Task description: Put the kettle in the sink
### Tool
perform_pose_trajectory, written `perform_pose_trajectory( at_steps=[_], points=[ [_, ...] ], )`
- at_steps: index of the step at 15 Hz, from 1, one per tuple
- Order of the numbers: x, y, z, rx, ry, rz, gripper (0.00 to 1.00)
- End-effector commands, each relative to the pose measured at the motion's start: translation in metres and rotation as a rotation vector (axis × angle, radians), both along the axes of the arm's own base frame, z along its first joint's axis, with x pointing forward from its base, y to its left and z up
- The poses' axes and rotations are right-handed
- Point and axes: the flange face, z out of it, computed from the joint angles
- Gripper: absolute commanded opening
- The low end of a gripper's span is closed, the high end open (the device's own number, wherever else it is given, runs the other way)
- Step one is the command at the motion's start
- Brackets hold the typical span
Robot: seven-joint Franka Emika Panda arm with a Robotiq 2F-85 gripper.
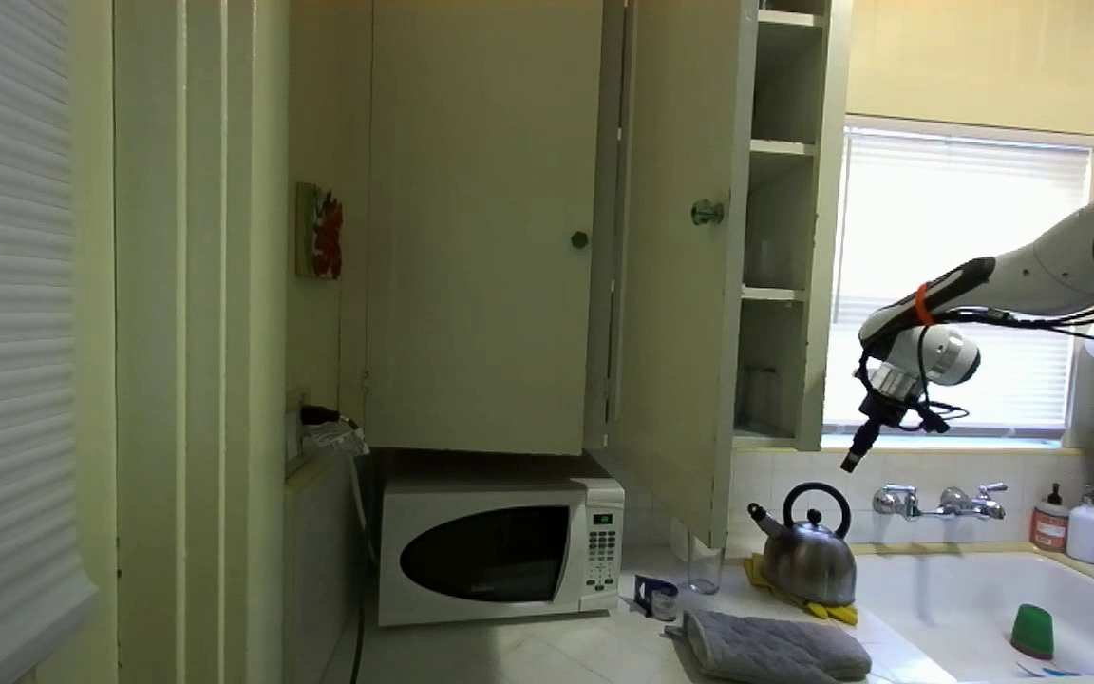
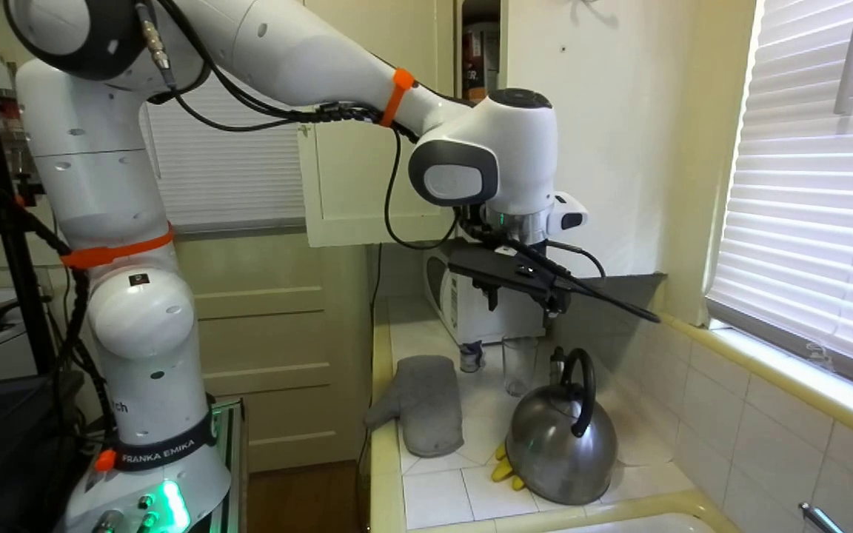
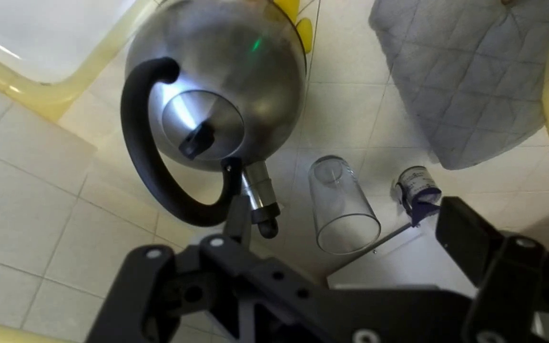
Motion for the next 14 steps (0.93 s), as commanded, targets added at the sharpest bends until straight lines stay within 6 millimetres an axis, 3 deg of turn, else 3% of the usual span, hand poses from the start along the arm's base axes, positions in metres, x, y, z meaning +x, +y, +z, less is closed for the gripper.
perform_pose_trajectory(
  at_steps=[1, 5, 6, 8, 11, 14],
  points=[
    [0.028, -0.021, -0.036, 0.055, -0.041, 0.036, 1.0],
    [0.049, -0.064, -0.048, 0.066, -0.065, 0.006, 1.0],
    [0.034, -0.04, -0.037, 0.041, -0.059, -0.006, 1.0],
    [0.037, -0.048, -0.043, 0.04, -0.053, -0.012, 1.0],
    [0.039, -0.042, -0.038, 0.044, -0.061, -0.002, 1.0],
    [0.051, -0.054, -0.048, 0.107, -0.103, 0.078, 1.0]
  ],
)
